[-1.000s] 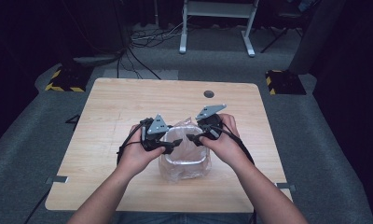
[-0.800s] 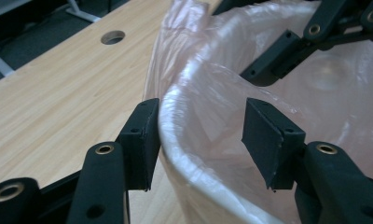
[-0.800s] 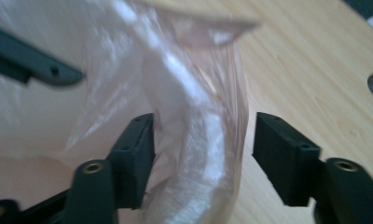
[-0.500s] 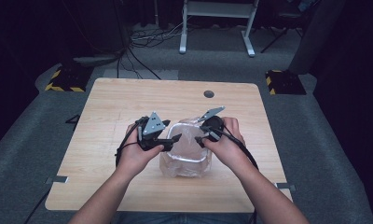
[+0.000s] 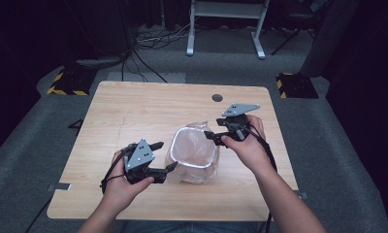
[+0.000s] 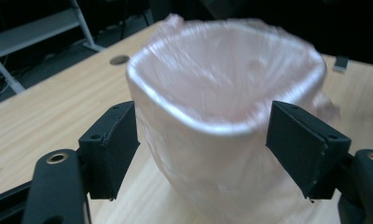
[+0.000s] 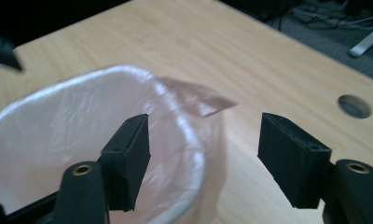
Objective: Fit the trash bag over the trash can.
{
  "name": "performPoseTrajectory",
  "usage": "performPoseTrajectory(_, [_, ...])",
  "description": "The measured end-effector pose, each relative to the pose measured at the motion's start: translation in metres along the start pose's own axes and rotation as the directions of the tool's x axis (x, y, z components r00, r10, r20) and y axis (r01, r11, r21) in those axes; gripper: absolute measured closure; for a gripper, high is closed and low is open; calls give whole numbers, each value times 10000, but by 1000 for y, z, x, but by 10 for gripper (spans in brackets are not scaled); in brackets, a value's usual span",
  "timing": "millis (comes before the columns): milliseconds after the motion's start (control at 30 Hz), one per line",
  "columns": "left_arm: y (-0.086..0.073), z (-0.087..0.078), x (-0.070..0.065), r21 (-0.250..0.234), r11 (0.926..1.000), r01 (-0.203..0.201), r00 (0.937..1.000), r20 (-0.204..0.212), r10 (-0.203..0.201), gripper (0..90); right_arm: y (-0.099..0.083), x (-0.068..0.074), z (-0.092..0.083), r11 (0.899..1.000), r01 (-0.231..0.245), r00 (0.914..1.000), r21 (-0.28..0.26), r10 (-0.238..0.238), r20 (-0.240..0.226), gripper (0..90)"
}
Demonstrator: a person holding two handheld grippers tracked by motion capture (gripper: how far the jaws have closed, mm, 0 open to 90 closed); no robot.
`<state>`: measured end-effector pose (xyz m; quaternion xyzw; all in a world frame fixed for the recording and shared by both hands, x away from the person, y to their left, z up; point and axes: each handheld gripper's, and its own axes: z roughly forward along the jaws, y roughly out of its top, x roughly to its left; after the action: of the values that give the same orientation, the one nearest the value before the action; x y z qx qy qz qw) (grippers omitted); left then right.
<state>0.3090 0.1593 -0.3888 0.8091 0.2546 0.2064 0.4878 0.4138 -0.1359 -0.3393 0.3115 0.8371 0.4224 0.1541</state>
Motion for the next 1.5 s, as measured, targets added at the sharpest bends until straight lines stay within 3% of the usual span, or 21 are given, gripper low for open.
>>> performPoseTrajectory(200, [-15, 15, -6, 597, 9982, -71, 9998, 206, 59, 240, -3, -22, 6, 9986, -509, 9967, -164, 518, 630, 344])
performPoseTrajectory(400, [-25, 36, -7, 1079, 9941, -55, 10000, 81, 47, 261, -12, -45, 27, 9912, -1325, 9910, 33, 1324, 206, 342])
performPoseTrajectory(500, [-30, 44, -5, 1314, 9913, 28, 10000, -11, -27, 254, -21, -57, 41, 9849, -1677, 9849, 430, 1692, -352, 342])
performPoseTrajectory(600, [-33, 49, -3, 1403, 9901, 105, 9999, -32, -102, 254, -30, -60, 56, 9826, -1629, 9812, 895, 1708, -899, 342])
performPoseTrajectory(667, [-35, 49, -1, 1458, 9893, 88, 9999, -149, -67, 249, -36, -60, 63, 9803, -1639, 9742, 1102, 1784, -1379, 406])
performPoseTrajectory(700, [-36, 49, 0, 1445, 9894, 144, 9998, -158, -123, 246, -39, -61, 65, 9787, -1655, 9663, 1216, 1855, -1782, 452])
performPoseTrajectory(767, [-37, 47, 3, 1452, 9891, 244, 9994, -296, -203, 245, -45, -61, 69, 9711, -1821, 9412, 1543, 2176, -2586, 521])
performPoseTrajectory(800, [-38, 45, 5, 1460, 9888, 319, 9989, -392, -265, 245, -48, -61, 70, 9702, -1687, 9362, 1741, 2130, -2796, 552])
performPoseTrajectory(867, [-39, 43, 9, 1584, 9865, 408, 9972, -680, -304, 253, -51, -57, 71, 9703, -1055, 9432, 2175, 1669, -2872, 587])
performPoseTrajectory(1000, [-43, 38, 22, 1862, 9809, 570, 9864, -1624, -265, 310, -55, -41, 65, 9659, -244, 9320, 2579, 1153, -3436, 619])
performPoseTrajectory(1033, [-44, 38, 26, 1850, 9807, 634, 9836, -1778, -301, 338, -57, -36, 63, 9638, -133, 9281, 2662, 1110, -3555, 612])
performPoseTrajectory(1133, [-45, 40, 35, 1744, 9816, 774, 9787, -2013, -414, 370, -65, -21, 58, 9561, 195, 9015, 2924, 1096, -4186, 565])
performPoseTrajectory(1200, [-45, 43, 39, 1600, 9834, 860, 9813, -1844, -558, 373, -70, -8, 56, 9467, 646, 8925, 3156, 867, -4426, 516])
performPoseTrajectory(1267, [-44, 42, 41, 1290, 9854, 1114, 9801, -1784, -874, 335, -74, 0, 50, 9471, 778, 8976, 3114, 694, -4352, 463])
performPoseTrajectory(1400, [-43, 31, 44, 968, 9873, 1259, 9770, -1846, -1065, 327, -73, -4, 21, 9721, 611, 9221, 2266, 319, -3856, 399])
performPoseTrajectory(1500, [-44, 21, 42, 901, 9883, 1234, 9785, -1768, -1061, 320, -69, -8, -1, 9869, 717, 9383, 1448, -174, -3455, 353])
